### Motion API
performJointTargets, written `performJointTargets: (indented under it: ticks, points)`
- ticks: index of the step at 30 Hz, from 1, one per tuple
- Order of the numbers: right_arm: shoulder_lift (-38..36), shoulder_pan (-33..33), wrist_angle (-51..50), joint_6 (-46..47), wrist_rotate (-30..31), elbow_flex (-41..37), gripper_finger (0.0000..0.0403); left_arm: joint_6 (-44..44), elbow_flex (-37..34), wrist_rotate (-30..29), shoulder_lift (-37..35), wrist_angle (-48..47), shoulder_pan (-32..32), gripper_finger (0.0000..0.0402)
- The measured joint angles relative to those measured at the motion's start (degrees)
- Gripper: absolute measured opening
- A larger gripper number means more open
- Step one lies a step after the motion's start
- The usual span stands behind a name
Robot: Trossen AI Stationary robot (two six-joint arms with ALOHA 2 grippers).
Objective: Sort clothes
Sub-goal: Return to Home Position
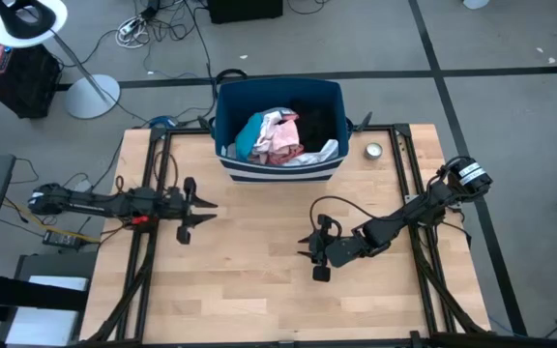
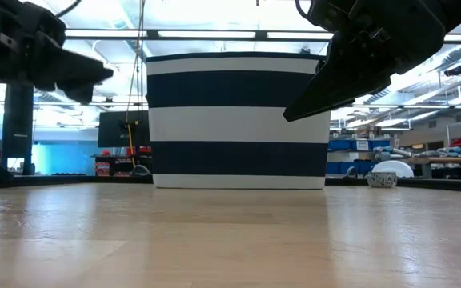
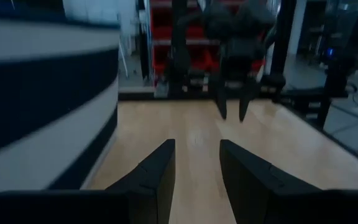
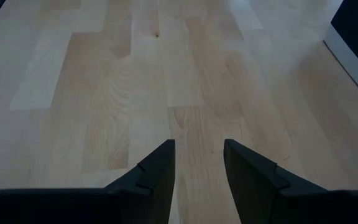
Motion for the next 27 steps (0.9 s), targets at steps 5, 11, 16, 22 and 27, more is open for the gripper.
performJointTargets:
  ticks: [5, 11, 16, 22, 27]
  points:
    - [0.0, 0.0, 0.0, 0.31, 0.0, 0.0, 0.0137, 1.23, 0.0, -0.06, -5.78, -0.62, 0.0, 0.0131]
    - [0.0, 0.0, 0.0, 0.61, 0.0, 0.0, 0.0137, 1.62, 0.01, -0.37, -12.09, -3.81, 0.0, 0.0131]
    - [0.0, 0.0, -0.04, 0.59, 0.02, 0.01, 0.0137, 2.09, 1.26, -0.85, -13.59, -6.22, 0.0, 0.0131]
    - [0.0, 0.0, -0.22, 0.59, 0.02, 0.01, 0.0137, 2.73, 1.41, -1.89, -13.61, -6.29, 0.0, 0.0131]
    - [0.0, 0.0, -0.15, 0.57, 0.02, 0.0, 0.0137, 1.75, 1.14, -1.88, -13.61, -6.72, -0.01, 0.0131]
